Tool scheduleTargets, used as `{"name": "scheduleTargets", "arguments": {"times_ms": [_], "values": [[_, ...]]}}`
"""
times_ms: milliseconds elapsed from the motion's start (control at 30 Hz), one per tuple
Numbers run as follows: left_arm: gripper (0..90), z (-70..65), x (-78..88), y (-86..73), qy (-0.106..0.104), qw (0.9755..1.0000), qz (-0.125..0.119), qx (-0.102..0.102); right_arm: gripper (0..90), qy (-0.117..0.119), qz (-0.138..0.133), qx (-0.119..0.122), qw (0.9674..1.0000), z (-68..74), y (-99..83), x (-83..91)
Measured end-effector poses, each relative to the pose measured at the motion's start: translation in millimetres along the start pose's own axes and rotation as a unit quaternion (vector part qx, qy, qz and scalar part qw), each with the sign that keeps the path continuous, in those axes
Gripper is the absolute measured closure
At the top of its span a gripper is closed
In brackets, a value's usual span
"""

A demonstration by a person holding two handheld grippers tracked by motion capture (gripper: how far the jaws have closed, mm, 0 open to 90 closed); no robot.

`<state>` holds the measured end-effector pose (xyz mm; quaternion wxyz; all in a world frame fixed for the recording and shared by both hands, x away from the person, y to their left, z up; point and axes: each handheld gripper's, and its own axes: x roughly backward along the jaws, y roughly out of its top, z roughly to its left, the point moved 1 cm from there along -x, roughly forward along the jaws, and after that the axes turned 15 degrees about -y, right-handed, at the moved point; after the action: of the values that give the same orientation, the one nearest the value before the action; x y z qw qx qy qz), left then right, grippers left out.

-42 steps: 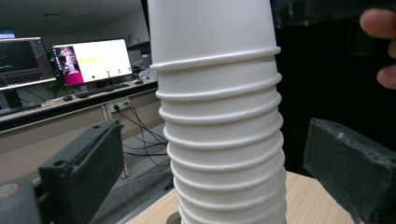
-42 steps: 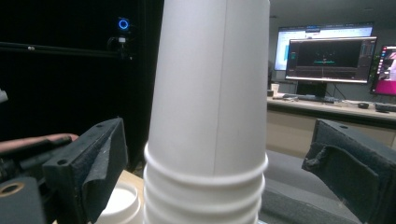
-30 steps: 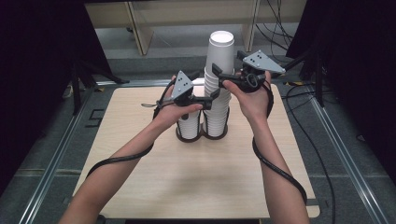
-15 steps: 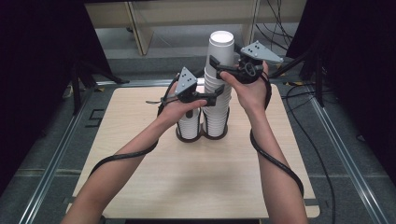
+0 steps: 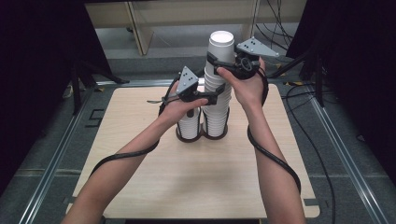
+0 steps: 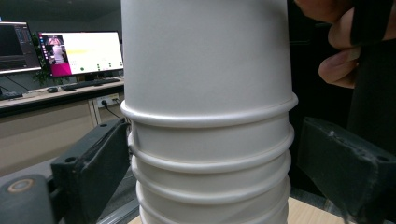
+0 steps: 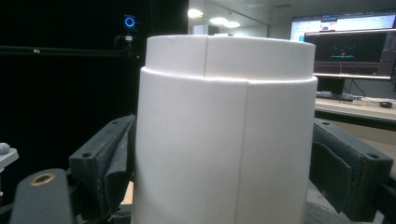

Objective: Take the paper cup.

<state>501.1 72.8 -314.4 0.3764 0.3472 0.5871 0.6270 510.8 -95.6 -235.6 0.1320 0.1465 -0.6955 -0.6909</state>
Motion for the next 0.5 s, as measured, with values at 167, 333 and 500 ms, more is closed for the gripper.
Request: {"name": "scheduleTargets", "arguments": {"times_ms": [167, 333, 500], "values": [[11.0, 0.1, -0.6, 0.5, 0.002, 1.0000, 0.000, 0.000, 19.6, 0.001, 0.001, 0.006, 1.0000, -0.6, 1.0, 0.3], [11.1, -0.1, -0.4, 1.4, 0.002, 1.0000, 0.003, -0.003, 20.5, 0.000, -0.006, 0.001, 1.0000, -0.6, 1.9, 0.7], [11.4, -0.3, -0.1, 1.6, 0.003, 1.0000, 0.004, -0.004, 21.4, -0.001, -0.018, -0.012, 0.9998, -0.6, 7.2, 3.2]]}}
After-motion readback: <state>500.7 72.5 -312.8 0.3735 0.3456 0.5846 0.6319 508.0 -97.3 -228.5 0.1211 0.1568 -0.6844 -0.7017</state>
